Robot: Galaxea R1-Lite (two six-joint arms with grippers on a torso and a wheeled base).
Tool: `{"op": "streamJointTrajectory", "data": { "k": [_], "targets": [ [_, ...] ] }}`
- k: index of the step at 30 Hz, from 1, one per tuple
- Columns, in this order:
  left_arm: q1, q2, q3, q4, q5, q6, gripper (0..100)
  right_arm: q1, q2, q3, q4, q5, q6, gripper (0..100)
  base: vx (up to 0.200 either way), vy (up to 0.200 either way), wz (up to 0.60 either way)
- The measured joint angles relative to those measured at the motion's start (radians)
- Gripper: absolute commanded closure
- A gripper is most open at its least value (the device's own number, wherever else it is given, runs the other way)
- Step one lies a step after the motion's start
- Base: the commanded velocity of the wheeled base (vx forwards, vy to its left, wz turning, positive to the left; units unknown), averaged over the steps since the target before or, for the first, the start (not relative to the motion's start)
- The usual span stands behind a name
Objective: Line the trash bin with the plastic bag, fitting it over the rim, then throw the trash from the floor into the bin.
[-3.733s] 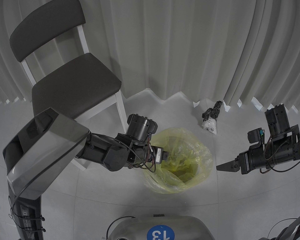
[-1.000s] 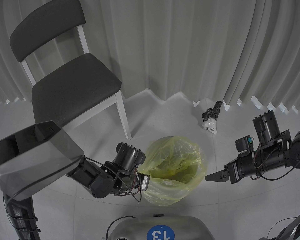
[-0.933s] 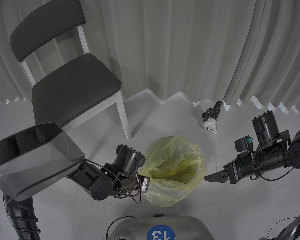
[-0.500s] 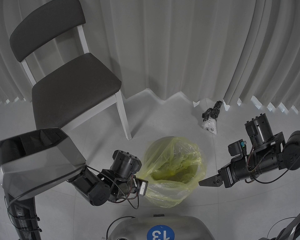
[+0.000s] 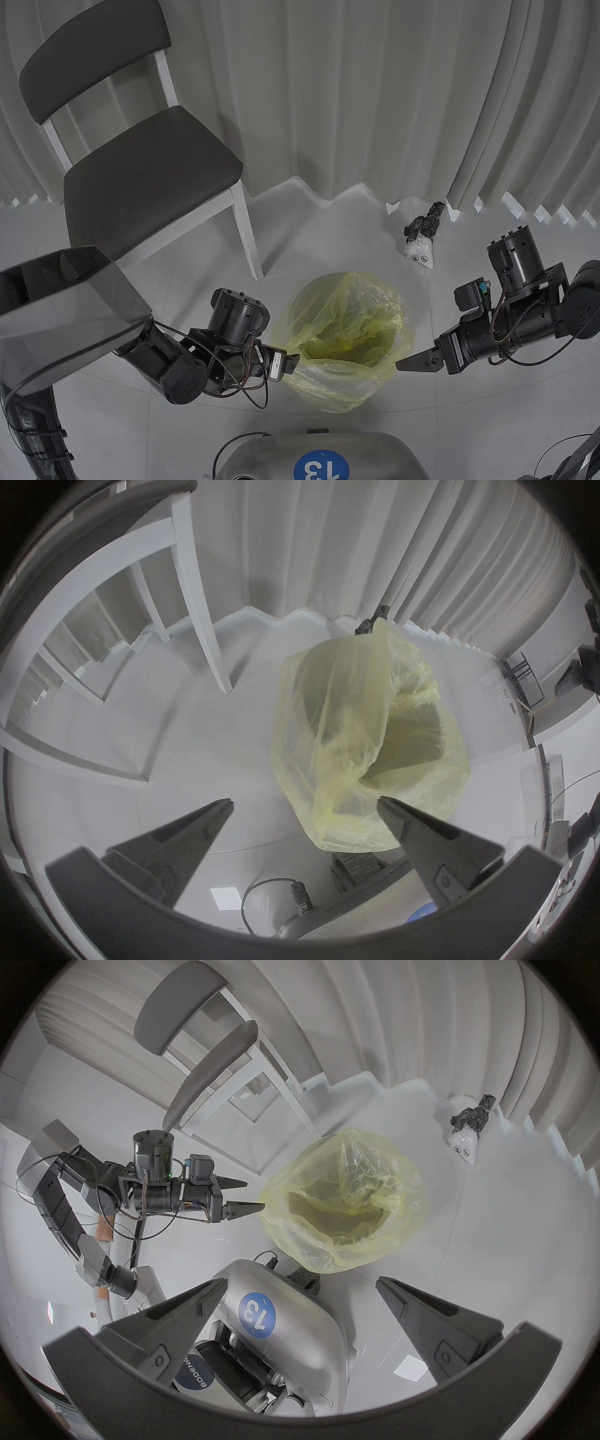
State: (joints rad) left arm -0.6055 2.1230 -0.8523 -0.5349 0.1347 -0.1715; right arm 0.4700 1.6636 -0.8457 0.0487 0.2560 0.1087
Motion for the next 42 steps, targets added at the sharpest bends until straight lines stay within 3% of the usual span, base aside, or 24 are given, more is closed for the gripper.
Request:
{"op": "streamJointTrajectory", "data": {
  "k": [12,29,30,42],
  "targets": [
    [-0.019,-0.043,-0.085,0.008,0.010,0.014,0,0.017,0.002,-0.006,0.002,0.000,-0.001,0,0.000,0.000,0.00],
    [-0.036,0.088,-0.169,-0.001,0.040,0.101,0,0.025,-0.005,0.005,0.002,0.000,0.003,0,0.000,0.000,0.00],
    [-0.033,0.100,-0.183,-0.006,0.040,0.096,100,0.024,-0.005,0.005,0.002,0.000,0.006,0,0.000,0.000,0.00],
    [0.033,0.106,-0.207,-0.039,0.051,0.060,100,0.020,-0.004,0.004,0.001,0.001,0.007,0,0.000,0.000,0.00]
  ]
}}
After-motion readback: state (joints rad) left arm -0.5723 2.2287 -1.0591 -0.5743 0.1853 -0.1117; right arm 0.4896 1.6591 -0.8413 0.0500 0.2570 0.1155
